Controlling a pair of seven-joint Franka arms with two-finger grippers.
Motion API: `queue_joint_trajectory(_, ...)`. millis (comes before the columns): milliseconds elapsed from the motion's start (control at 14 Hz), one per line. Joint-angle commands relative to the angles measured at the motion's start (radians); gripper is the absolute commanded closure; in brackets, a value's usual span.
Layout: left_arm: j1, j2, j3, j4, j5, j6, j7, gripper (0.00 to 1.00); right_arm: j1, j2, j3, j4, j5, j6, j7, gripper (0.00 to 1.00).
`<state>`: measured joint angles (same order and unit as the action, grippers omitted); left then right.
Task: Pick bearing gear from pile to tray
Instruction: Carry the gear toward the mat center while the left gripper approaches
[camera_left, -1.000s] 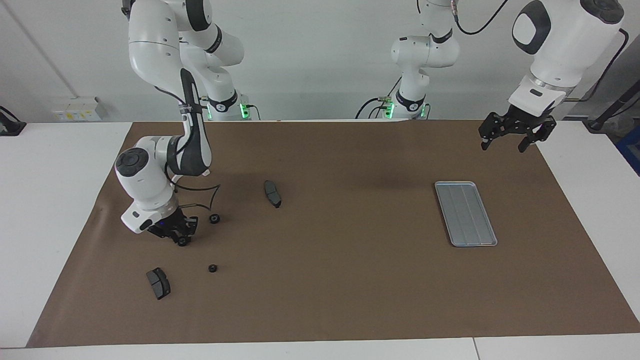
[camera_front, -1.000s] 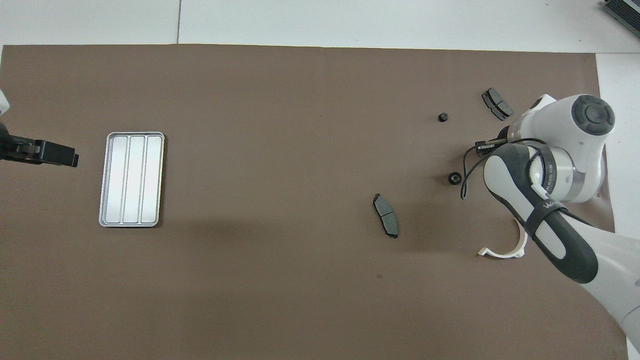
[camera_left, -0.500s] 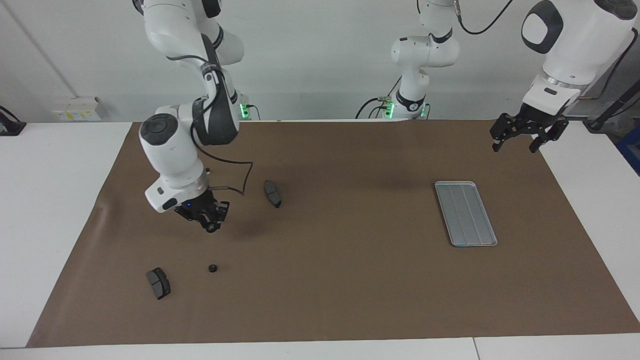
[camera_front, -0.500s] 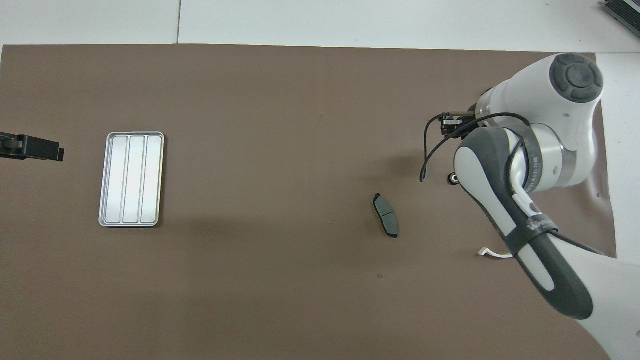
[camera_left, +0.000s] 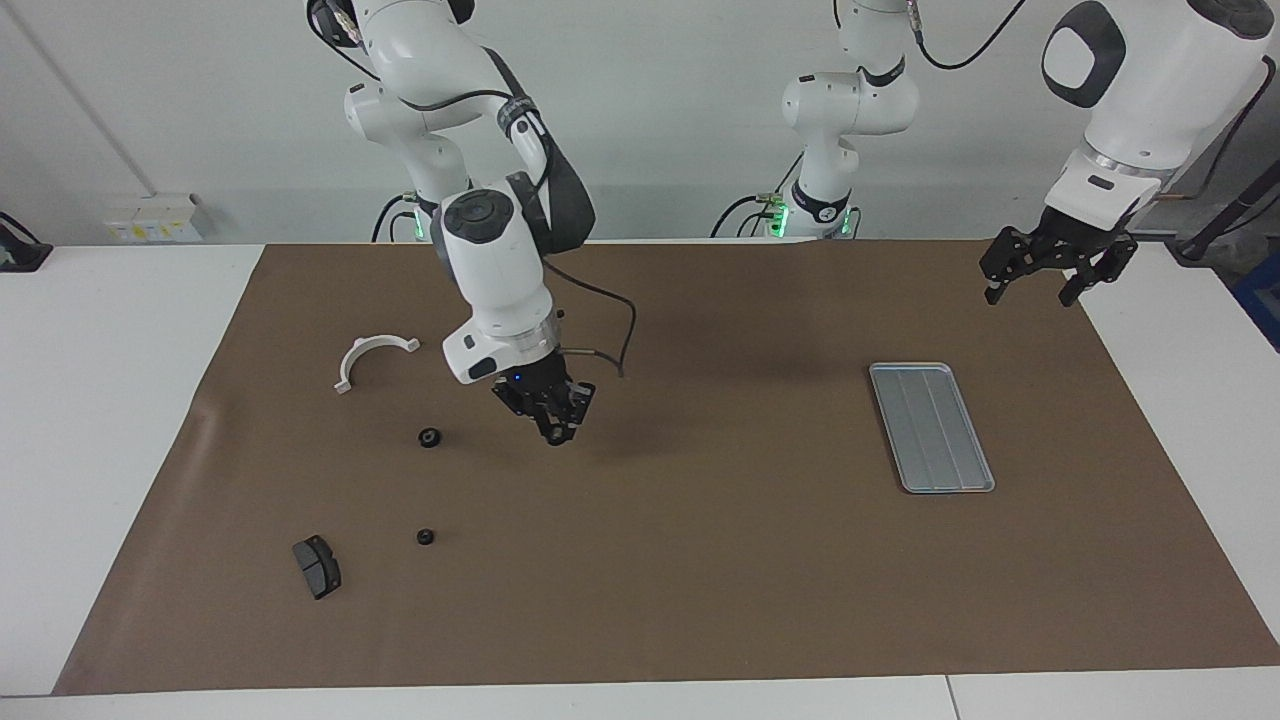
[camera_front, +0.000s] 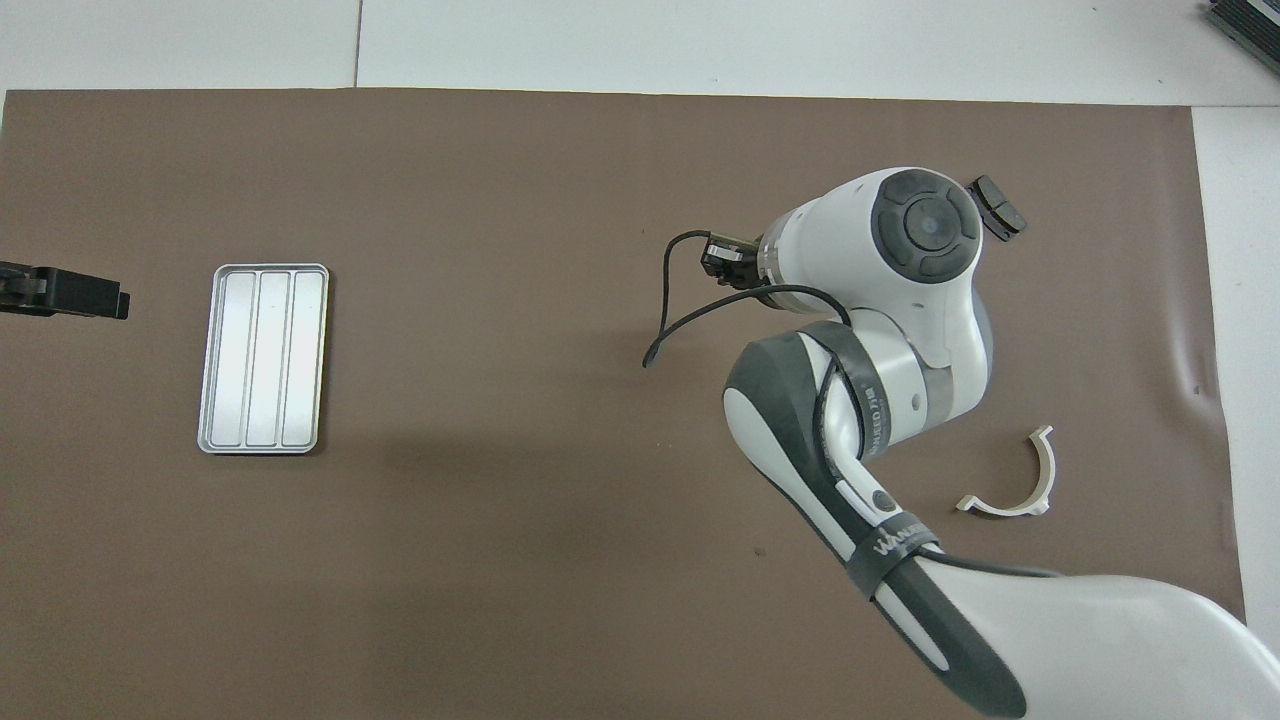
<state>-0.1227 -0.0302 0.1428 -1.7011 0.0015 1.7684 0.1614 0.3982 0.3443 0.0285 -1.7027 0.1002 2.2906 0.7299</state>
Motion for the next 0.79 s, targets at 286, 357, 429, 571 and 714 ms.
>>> queue_joint_trajectory(286, -0.078, -0.065, -0.014, -0.13, 0.011, 0.028, -0.009, 0.0, 0.2, 0.097, -0.002, -0.018, -0.011, 0.128, 0.253, 1.0)
queue_joint_trajectory(357, -0.081, -0.074, -0.014, -0.156, 0.009, 0.051, -0.029, 0.0, 0.199, 0.107, -0.002, -0.034, -0.032, 0.144, 0.253, 1.0)
queue_joint_trajectory(429, -0.092, -0.073, -0.014, -0.169, 0.008, 0.068, -0.058, 0.0, 0.189, 0.108, -0.002, -0.047, -0.054, 0.142, 0.249, 1.0)
queue_joint_trajectory(571, -0.135, -0.065, -0.014, -0.17, 0.002, 0.085, -0.175, 0.0, 0.183, 0.107, -0.002, -0.07, -0.083, 0.147, 0.247, 0.92)
queue_joint_trajectory(714, -0.165, -0.059, -0.014, -0.17, -0.02, 0.098, -0.232, 0.0, 0.185, 0.105, -0.002, -0.101, -0.089, 0.182, 0.247, 0.8)
